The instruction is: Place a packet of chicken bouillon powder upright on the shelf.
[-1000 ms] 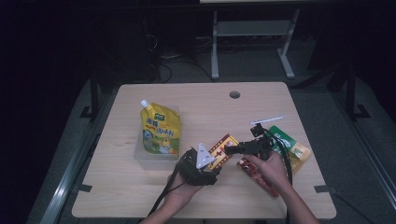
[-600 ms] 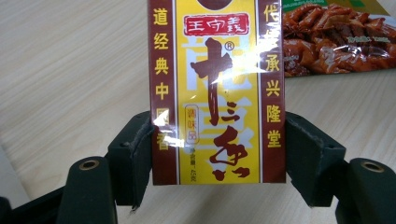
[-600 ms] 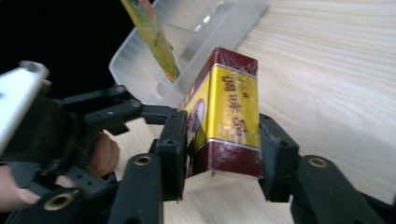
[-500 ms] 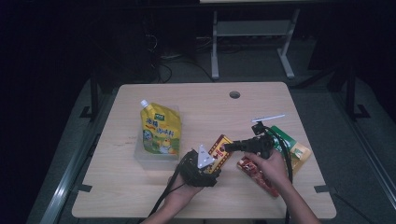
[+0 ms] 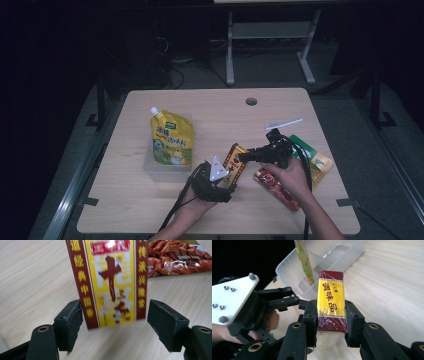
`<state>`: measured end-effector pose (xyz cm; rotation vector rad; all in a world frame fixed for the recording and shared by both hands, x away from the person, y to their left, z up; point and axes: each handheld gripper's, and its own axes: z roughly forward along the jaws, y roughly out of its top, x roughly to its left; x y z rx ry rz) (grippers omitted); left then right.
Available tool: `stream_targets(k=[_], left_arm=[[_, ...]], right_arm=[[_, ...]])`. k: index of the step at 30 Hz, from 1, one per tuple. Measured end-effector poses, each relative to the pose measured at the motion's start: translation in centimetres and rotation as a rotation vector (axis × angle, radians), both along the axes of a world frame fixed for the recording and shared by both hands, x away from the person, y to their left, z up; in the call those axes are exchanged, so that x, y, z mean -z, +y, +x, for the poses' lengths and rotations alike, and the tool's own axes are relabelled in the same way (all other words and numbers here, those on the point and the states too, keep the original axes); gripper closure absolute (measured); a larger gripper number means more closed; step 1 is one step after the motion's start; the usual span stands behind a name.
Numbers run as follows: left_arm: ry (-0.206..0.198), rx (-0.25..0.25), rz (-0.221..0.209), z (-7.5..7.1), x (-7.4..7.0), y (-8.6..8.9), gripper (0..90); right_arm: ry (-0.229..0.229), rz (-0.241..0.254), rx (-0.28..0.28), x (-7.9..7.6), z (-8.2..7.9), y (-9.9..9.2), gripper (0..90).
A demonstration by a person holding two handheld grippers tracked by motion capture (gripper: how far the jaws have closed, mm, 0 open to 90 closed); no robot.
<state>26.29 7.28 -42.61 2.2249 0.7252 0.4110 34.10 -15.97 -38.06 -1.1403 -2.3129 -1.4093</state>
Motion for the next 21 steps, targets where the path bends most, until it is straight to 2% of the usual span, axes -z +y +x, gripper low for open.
stream_targets(k=[9,13,21], left_arm=[[0.011,0.040,-0.019,-0.9,0.1,0.3,25.9],[0.013,0.082,-0.014,-1.5,0.3,0.4,25.9],[0.033,0.157,-0.036,-2.3,1.1,0.7,25.7]], right_arm=[[-0.072,-0.078,0.008,-1.2,0.1,0.2,67.3],[-0.099,-0.098,-0.005,-1.5,0.2,0.4,67.3],[-0.152,-0.131,-0.039,-2.3,0.5,1.3,67.3]])
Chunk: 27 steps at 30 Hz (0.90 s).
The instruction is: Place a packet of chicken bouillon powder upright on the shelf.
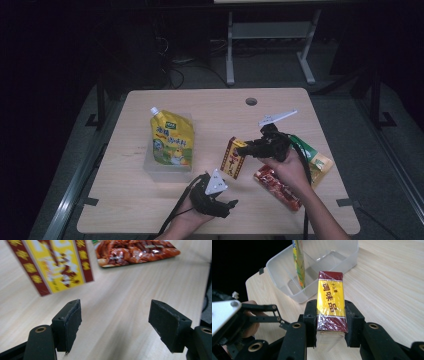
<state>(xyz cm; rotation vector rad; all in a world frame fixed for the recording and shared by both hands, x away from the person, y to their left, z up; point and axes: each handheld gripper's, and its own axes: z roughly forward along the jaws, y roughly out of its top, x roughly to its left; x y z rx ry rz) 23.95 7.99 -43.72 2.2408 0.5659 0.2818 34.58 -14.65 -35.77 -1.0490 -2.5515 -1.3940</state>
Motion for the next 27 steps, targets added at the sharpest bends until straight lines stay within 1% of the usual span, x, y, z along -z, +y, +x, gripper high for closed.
stream_targets(k=[2,3,5,8,10,14,15,17,18,20,23,24,25,27], left_arm=[[0.003,0.011,-0.006,-0.1,0.2,0.1,25.6],[0.005,0.020,-0.009,-0.1,0.3,0.2,25.6],[0.002,0.026,-0.014,-0.2,0.5,0.2,25.6],[0.004,0.033,-0.029,-0.6,0.8,0.0,25.5],[-0.009,0.049,-0.017,-0.6,0.8,0.0,25.4],[-0.011,0.054,-0.026,-0.7,0.9,0.0,25.3],[-0.012,0.051,-0.032,-0.7,1.0,-0.1,25.3],[-0.018,0.056,-0.020,-0.7,1.0,-0.1,25.1],[-0.020,0.061,-0.013,-0.7,1.0,0.0,25.0],[-0.025,0.062,-0.010,-0.7,1.0,0.0,24.8],[-0.033,0.069,-0.010,-0.8,1.0,0.0,24.7],[-0.032,0.070,-0.010,-0.8,1.0,0.0,24.7],[-0.032,0.072,-0.005,-0.8,1.0,0.0,24.5],[-0.029,0.072,-0.009,-0.8,1.0,0.0,24.5]], right_arm=[[-0.014,-0.005,-0.011,-0.3,0.1,0.3,67.3],[-0.030,-0.013,-0.020,-0.6,0.2,0.6,67.3],[-0.032,-0.014,-0.022,-0.7,0.2,0.7,67.3],[-0.059,-0.024,-0.040,-1.3,0.3,1.2,67.3],[-0.076,-0.028,-0.058,-1.6,0.4,1.6,67.3],[-0.102,-0.042,-0.095,-2.4,0.5,2.7,67.3],[-0.115,-0.044,-0.115,-2.8,0.6,3.3,67.3],[-0.119,-0.046,-0.121,-2.9,0.6,3.5,67.3],[-0.128,-0.049,-0.134,-3.2,0.6,3.9,67.3],[-0.142,-0.052,-0.151,-3.5,0.6,4.4,67.3],[-0.147,-0.051,-0.173,-4.1,0.6,5.3,67.3],[-0.154,-0.051,-0.181,-4.2,0.6,5.5,67.3],[-0.171,-0.054,-0.202,-4.5,0.7,6.1,67.3],[-0.180,-0.048,-0.223,-4.9,0.7,6.7,67.3]])
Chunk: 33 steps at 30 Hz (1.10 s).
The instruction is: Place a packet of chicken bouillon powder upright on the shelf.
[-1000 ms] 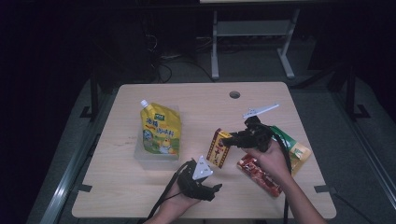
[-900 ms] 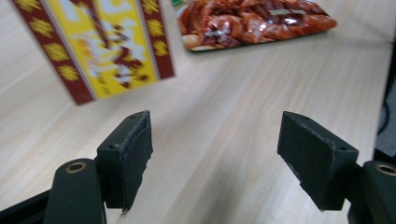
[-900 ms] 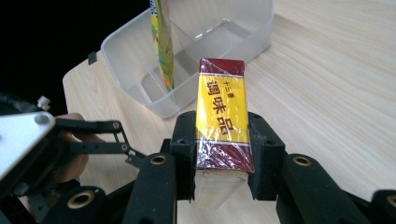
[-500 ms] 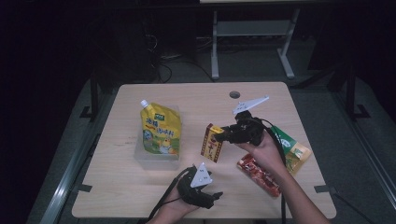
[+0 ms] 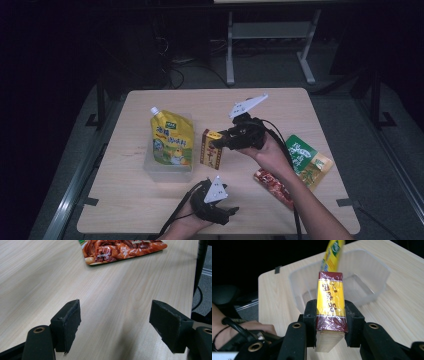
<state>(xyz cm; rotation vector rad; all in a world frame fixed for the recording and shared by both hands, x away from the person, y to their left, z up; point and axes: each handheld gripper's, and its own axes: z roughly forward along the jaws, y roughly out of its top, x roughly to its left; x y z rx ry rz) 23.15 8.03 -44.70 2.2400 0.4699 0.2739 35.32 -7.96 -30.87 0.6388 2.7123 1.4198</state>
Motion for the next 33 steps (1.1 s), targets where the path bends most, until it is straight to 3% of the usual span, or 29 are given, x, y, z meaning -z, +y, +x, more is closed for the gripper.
stream_targets(k=[12,29,33], left_arm=[[0.000,-0.001,-0.013,0.1,0.0,0.1,24.3],[0.002,0.003,-0.040,-0.2,0.1,0.2,24.2],[0.006,0.002,-0.045,-0.1,0.1,0.4,24.0]], right_arm=[[-0.058,-0.001,-0.087,-1.8,-0.1,3.0,67.3],[-0.070,0.013,-0.169,-2.5,0.2,7.0,67.3],[-0.075,-0.004,-0.191,-2.8,0.2,8.2,67.3]])
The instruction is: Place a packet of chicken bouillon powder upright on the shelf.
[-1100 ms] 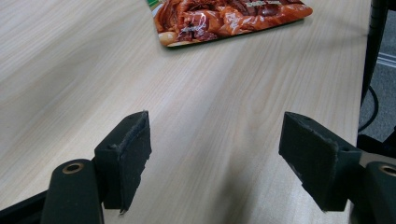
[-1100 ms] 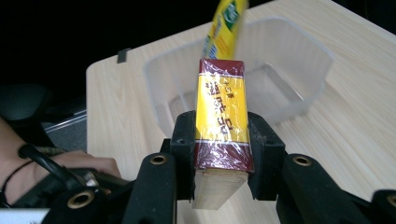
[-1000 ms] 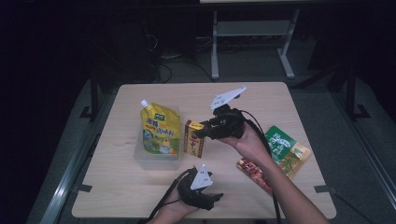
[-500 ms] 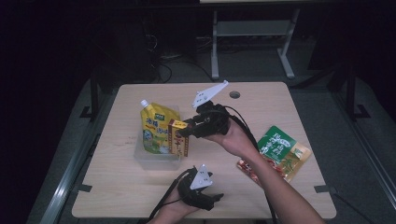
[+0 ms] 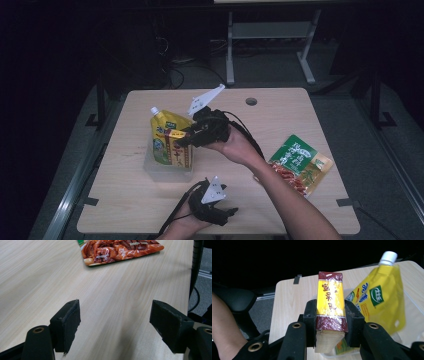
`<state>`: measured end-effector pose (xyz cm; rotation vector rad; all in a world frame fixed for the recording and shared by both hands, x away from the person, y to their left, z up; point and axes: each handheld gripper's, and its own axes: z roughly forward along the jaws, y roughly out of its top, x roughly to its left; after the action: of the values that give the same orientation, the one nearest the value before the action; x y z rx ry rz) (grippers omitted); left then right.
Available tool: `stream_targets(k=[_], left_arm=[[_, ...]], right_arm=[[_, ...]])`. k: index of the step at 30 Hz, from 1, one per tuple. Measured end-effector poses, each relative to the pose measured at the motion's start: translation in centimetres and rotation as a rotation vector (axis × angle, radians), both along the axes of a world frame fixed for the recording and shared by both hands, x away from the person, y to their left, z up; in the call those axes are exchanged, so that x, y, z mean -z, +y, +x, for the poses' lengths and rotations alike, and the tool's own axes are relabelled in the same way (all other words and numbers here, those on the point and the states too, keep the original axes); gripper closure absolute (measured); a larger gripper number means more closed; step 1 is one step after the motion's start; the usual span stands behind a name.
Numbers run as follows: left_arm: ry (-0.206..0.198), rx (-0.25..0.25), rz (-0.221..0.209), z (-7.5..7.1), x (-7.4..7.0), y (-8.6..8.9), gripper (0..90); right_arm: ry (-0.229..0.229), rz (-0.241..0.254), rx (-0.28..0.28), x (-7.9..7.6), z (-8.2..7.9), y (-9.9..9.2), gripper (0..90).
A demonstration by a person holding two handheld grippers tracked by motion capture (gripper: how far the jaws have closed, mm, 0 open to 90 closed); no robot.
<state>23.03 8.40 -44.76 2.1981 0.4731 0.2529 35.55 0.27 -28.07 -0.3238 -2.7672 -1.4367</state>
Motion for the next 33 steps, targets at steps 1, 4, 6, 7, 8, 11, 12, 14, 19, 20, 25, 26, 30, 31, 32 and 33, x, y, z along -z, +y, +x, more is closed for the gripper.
stream_targets(k=[1,4,6,7,8,11,12,14,19,20,25,26,30,31,32,33], left_arm=[[0.000,-0.005,-0.004,0.0,0.0,0.0,23.9],[0.009,-0.010,-0.010,0.0,-0.1,0.2,23.8],[0.009,-0.012,-0.015,0.0,-0.1,0.2,23.6],[0.014,-0.014,-0.016,0.0,0.0,0.2,23.6],[0.015,-0.014,-0.016,0.0,0.0,0.2,23.4],[0.014,-0.007,-0.007,0.1,0.0,0.2,23.3],[0.018,-0.012,-0.015,0.1,0.0,0.2,23.2],[0.014,-0.012,-0.013,0.2,0.0,0.3,23.1],[-0.001,-0.006,-0.005,0.2,-0.1,0.3,23.0],[0.000,-0.002,-0.001,0.2,-0.1,0.3,23.0],[0.002,-0.001,-0.004,0.1,-0.1,0.3,22.9],[0.002,-0.002,-0.004,0.1,-0.1,0.4,22.9],[0.001,-0.003,-0.008,0.1,-0.1,0.4,22.9],[0.001,-0.003,-0.008,0.1,-0.1,0.4,22.9],[0.001,-0.002,-0.005,0.1,-0.1,0.4,22.8],[0.001,-0.002,-0.005,0.1,-0.1,0.4,22.8]], right_arm=[[-0.009,-0.003,-0.009,0.0,0.1,0.3,67.2],[-0.001,-0.015,-0.017,0.1,0.4,1.0,67.3],[-0.003,-0.019,-0.023,0.2,0.6,1.4,67.2],[0.003,-0.017,-0.021,0.3,0.7,1.5,67.2],[0.002,-0.017,-0.023,0.4,0.8,1.7,67.2],[0.005,-0.016,-0.026,0.5,0.9,1.9,67.2],[0.004,-0.015,-0.026,0.5,0.9,2.0,67.2],[-0.003,-0.014,-0.031,0.4,1.0,2.1,67.2],[-0.008,-0.006,-0.024,0.3,1.2,2.3,67.2],[-0.010,-0.009,-0.023,0.3,1.2,2.3,67.2],[-0.008,-0.006,-0.021,0.2,1.2,2.3,67.2],[-0.010,-0.006,-0.022,0.2,1.2,2.5,67.2],[-0.007,-0.007,-0.022,0.3,1.3,2.7,67.3],[-0.007,-0.007,-0.022,0.3,1.3,2.7,67.3],[-0.007,-0.009,-0.020,0.3,1.3,2.8,67.2],[-0.007,-0.009,-0.020,0.3,1.3,2.8,67.2]])
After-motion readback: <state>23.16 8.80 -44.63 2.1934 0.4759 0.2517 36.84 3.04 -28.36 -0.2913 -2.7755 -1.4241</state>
